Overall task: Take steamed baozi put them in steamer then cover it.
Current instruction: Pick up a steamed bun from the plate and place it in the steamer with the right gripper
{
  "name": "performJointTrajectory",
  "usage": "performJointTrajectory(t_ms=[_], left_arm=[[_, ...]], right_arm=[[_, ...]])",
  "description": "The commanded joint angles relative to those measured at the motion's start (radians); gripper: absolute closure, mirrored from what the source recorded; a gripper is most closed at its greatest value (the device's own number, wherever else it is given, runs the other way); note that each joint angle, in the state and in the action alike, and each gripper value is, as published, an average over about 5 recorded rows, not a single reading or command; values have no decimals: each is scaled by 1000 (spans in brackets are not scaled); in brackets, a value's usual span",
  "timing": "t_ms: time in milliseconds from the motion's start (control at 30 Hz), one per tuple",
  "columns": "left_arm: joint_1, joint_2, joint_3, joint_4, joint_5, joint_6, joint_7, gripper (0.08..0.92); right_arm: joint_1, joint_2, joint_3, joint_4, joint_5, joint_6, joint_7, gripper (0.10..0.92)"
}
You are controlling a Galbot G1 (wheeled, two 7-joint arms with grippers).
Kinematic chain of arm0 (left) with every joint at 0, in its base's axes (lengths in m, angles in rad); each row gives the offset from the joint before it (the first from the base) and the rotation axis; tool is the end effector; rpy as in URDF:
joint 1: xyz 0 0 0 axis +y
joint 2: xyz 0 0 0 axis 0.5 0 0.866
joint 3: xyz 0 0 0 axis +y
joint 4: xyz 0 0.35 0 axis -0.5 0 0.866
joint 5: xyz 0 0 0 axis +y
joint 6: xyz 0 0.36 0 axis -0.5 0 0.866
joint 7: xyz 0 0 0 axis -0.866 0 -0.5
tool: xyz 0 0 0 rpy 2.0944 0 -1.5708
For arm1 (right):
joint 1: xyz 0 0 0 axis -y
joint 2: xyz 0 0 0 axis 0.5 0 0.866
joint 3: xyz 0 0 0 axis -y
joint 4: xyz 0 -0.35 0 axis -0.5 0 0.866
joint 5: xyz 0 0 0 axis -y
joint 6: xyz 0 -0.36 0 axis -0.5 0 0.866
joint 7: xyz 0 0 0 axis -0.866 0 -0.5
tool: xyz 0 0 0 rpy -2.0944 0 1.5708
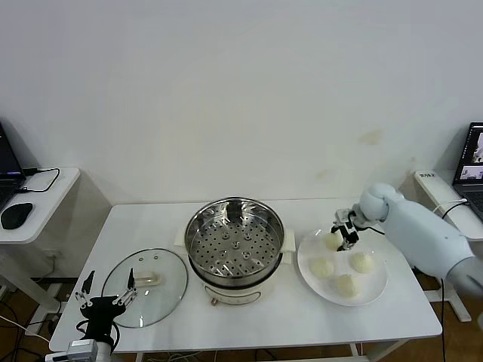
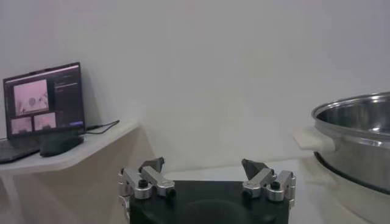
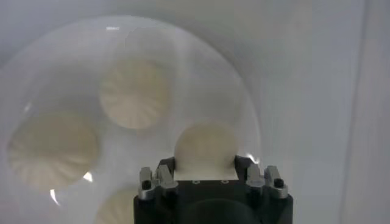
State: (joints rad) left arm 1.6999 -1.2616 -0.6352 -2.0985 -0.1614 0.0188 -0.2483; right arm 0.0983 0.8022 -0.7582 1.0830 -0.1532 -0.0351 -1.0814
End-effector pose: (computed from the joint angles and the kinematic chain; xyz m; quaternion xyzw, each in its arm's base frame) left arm 0.1543 0.0843 -0.3070 0.0887 -0.9908 -0.0863 0.0552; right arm 0.5701 -0.1414 -0.1587 0.4997 -0.5483 0.5885 0.3215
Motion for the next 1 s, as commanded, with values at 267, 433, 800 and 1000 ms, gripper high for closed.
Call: performJointTrajectory(t_ms=[267,433,800,1000], left_arm=[[-2,15,5,-4,-5,-4,4,177],[-2,17,1,-7,17,-15,8,177],[11,12,-27,-28,35,-29,11,177],[20,6,-37,-45,45,-36,10,177]], right_arm=[[401,-49,-264,185,296,-21,-1,414],[509,53,-356,207,346,-18,37,411],[498,344,-464,188,347,91,139,406],[470,459,-518,123,238,202,144,407]])
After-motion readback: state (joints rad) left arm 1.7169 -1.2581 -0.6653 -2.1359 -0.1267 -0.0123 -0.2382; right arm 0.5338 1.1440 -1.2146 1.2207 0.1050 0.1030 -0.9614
